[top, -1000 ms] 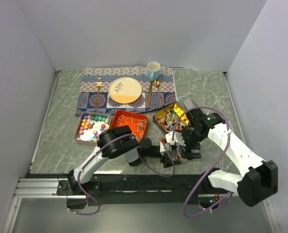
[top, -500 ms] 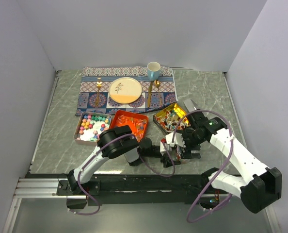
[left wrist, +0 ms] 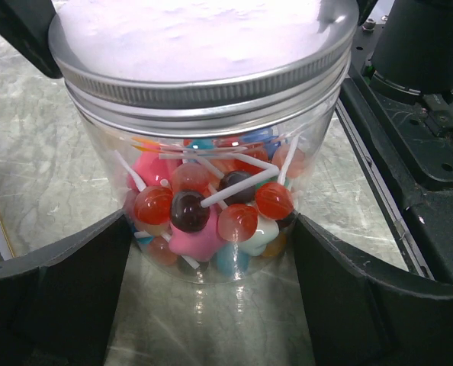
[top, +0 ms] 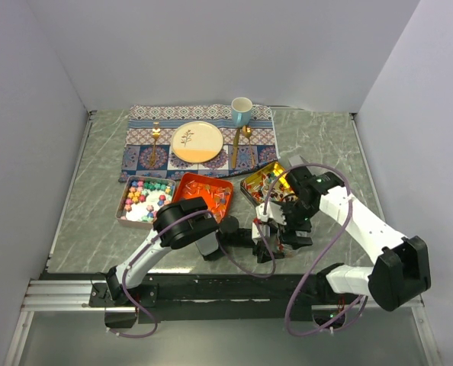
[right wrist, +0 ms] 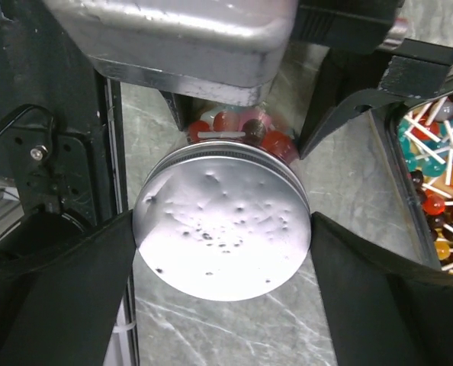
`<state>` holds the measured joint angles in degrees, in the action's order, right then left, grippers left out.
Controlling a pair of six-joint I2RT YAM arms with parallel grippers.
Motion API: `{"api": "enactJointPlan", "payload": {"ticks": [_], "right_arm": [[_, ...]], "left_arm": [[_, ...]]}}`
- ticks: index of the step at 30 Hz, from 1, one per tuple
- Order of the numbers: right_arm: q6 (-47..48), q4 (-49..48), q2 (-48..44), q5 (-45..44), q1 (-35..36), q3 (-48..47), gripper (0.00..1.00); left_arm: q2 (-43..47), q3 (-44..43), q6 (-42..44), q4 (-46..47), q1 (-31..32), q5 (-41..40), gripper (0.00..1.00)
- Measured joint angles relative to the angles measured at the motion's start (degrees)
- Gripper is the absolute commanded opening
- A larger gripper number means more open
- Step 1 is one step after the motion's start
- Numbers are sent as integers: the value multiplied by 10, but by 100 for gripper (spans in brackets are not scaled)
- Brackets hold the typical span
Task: Pack the candies
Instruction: Place the bottle lid on the packing bottle.
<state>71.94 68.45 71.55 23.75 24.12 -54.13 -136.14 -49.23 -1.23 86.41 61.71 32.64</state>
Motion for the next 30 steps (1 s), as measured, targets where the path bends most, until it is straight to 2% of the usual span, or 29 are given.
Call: {"api": "enactJointPlan", "payload": {"ticks": [5, 14, 26, 29, 30], "right_arm": [[0, -11, -2, 1, -12, 20, 100], [12, -69, -97, -5, -17, 93, 100], [17, -62, -115, -68, -43, 123, 100], [25, -40, -117, -84, -59, 128, 100], [29, -30, -120, -87, -67, 128, 100]], "left_arm": [[0, 2, -1, 0, 0, -3, 82], [0, 2, -1, 0, 0, -3, 81], [0, 1, -2, 0, -1, -2, 71], [-1, 1, -2, 0, -1, -2, 66], [-1, 0, -2, 0, -1, -1, 61]]}}
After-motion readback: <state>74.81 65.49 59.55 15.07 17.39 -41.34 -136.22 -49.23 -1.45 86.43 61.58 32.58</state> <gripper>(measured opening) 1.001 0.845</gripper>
